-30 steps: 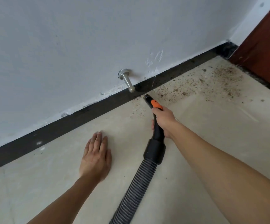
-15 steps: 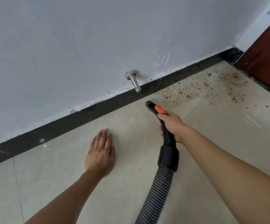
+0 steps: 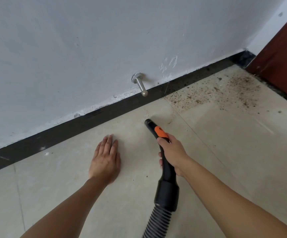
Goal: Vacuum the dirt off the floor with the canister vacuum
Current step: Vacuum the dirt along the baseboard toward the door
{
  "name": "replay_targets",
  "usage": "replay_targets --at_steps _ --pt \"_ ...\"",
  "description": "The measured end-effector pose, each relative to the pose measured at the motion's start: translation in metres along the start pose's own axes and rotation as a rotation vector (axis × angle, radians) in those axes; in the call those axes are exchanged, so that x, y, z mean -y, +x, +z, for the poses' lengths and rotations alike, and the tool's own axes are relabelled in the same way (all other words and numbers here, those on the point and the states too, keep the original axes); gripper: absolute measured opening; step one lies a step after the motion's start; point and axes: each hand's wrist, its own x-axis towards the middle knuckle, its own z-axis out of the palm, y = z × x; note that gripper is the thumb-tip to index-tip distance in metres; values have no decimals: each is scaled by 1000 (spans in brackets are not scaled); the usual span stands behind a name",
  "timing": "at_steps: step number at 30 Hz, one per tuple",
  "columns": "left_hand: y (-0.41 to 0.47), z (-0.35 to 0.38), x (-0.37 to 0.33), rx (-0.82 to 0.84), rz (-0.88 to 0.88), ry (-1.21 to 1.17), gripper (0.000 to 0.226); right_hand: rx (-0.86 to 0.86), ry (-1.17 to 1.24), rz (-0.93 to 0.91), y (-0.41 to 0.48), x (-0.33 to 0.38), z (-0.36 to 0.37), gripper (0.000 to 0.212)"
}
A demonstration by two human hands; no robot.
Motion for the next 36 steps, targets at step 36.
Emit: replay_targets --at_steps 36 --pt "10 -1 -12 106 -31 108 62 -344 391 100 20 -2 1 37"
